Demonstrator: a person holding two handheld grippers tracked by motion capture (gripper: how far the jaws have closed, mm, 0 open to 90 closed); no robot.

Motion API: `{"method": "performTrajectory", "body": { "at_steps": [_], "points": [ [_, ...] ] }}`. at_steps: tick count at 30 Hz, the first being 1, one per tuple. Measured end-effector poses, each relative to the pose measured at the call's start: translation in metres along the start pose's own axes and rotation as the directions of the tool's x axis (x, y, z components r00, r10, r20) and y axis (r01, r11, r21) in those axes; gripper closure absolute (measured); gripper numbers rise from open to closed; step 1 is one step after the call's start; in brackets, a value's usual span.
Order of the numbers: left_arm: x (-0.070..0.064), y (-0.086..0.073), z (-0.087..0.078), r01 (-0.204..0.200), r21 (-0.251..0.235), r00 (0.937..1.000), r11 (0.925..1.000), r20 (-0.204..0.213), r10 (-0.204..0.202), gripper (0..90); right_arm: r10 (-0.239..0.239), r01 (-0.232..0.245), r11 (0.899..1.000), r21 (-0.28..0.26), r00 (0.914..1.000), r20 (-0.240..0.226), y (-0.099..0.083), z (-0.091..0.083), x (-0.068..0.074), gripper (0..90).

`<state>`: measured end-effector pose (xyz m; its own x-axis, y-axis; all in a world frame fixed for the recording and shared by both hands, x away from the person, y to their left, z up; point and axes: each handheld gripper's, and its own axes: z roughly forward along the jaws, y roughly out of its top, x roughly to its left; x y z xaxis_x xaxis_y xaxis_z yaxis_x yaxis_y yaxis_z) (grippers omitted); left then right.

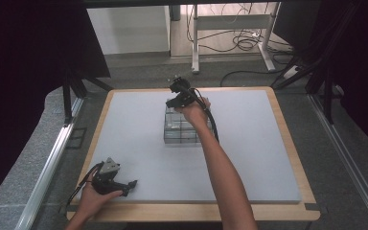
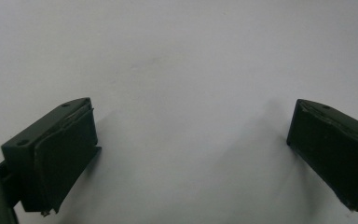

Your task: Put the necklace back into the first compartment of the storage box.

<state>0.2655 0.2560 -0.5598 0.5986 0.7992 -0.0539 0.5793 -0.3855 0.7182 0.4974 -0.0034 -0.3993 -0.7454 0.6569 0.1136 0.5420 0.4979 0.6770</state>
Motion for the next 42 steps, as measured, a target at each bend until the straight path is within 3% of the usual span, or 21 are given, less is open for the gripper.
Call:
{"method": "performTrajectory", "body": {
  "at_steps": [14, 26, 42],
  "points": [
    [0.000, 0.000, 0.000, 0.002, 0.000, 1.0000, 1.0000, 0.002, -0.002, 1.6, 0.034, -0.034, 0.997, 0.068, 0.9994, -0.006, -0.025, 0.033, -0.008, 80.9],
    [0.000, 0.000, 0.000, 0.000, 0.001, 1.0000, 1.0000, 0.001, 0.000, 1.7, 0.037, -0.038, 0.992, 0.124, 0.9993, 0.009, -0.044, 0.059, -0.010, 80.8],
    [0.000, 0.000, 0.000, 0.001, 0.001, 1.0000, 1.0000, 0.002, -0.001, 1.7, 0.039, -0.046, 0.984, 0.171, 0.9984, 0.041, -0.057, 0.078, -0.015, 80.2]
  ]
}}
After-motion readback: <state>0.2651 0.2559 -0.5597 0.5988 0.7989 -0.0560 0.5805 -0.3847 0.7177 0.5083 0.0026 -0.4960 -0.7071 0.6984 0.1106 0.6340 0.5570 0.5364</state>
